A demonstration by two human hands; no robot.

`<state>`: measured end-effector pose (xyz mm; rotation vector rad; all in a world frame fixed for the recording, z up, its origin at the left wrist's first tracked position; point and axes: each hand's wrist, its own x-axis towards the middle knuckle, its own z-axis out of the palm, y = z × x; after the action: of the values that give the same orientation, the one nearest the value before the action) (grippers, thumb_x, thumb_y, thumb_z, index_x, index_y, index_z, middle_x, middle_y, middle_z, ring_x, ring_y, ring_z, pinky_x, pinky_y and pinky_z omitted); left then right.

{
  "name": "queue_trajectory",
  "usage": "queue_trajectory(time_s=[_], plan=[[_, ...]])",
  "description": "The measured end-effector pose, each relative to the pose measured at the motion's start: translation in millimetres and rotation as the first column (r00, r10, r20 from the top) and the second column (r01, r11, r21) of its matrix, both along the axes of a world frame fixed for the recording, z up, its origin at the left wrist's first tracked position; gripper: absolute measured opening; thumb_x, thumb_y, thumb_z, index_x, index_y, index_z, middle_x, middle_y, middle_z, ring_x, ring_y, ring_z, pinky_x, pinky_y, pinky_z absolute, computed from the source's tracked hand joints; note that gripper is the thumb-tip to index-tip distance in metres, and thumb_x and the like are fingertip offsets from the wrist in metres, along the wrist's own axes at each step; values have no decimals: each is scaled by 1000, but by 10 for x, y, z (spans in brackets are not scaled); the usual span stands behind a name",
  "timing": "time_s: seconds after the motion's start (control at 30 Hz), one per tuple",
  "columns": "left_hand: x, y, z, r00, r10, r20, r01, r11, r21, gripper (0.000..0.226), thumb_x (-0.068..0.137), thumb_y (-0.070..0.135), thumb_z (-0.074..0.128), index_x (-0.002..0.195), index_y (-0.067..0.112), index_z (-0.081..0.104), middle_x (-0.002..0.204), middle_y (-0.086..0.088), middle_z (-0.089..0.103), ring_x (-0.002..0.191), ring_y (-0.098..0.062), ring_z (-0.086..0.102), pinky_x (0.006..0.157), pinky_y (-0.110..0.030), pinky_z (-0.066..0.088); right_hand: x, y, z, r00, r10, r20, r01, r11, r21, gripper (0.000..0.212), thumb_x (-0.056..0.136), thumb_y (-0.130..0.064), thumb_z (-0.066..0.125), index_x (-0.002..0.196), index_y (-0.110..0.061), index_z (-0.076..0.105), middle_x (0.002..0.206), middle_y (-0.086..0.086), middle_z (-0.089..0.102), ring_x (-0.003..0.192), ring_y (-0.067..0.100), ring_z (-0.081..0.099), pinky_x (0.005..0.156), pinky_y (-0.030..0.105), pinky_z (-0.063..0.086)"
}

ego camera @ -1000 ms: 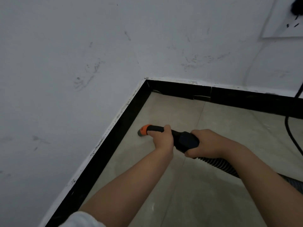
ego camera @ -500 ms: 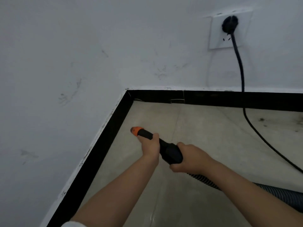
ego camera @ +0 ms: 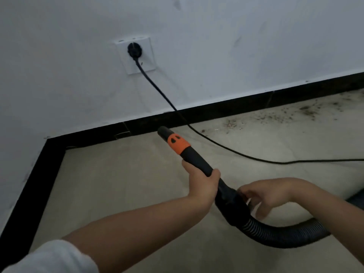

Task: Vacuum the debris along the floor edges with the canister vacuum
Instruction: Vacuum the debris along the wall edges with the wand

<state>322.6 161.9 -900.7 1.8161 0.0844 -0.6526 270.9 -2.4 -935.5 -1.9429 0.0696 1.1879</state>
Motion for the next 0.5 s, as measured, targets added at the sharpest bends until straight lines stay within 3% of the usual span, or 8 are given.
queue_trajectory(time_s=[0.13,0.23,0.33,0.4,0.5], plan=[[-372,-62,-136,985,-173,-3,173,984,51,78,93,12,50,146,14,-8,98,9,46,77,-1,47,69,-10,40,-259,-359,-137,990,-100,-97,91,992,-91,42,85,9,49,116,-18,46,99,-13,59,92,9,61,76,21,47],[-533,-63,-257,967,-252,25,251,967,53,79,92,10,52,145,14,-7,112,4,42,92,-7,47,76,-9,37,-310,-477,-193,974,-207,-92,192,970,-150,37,86,9,44,111,-17,48,96,-11,59,90,10,61,69,16,46],[-493,-165,-293,938,-341,67,336,939,72,75,91,9,52,142,14,-2,100,10,42,85,-3,48,67,-3,38,-312,-532,-226,954,-295,-55,279,938,-205,33,87,9,40,107,-15,51,93,-8,61,84,9,62,66,17,46],[-391,-310,-308,924,-377,66,370,924,96,72,91,10,52,141,10,0,94,7,43,84,-9,49,66,-10,40,-318,-567,-237,933,-360,-17,348,912,-218,32,88,8,34,104,-13,52,89,-7,62,79,9,62,64,18,45],[-156,-577,-365,953,-302,-7,302,951,69,70,90,9,53,142,8,6,105,-4,48,96,-23,52,85,-32,48,-358,-623,-230,889,-458,20,455,877,-152,29,88,7,36,98,-12,56,87,-3,65,79,12,64,67,21,46]])
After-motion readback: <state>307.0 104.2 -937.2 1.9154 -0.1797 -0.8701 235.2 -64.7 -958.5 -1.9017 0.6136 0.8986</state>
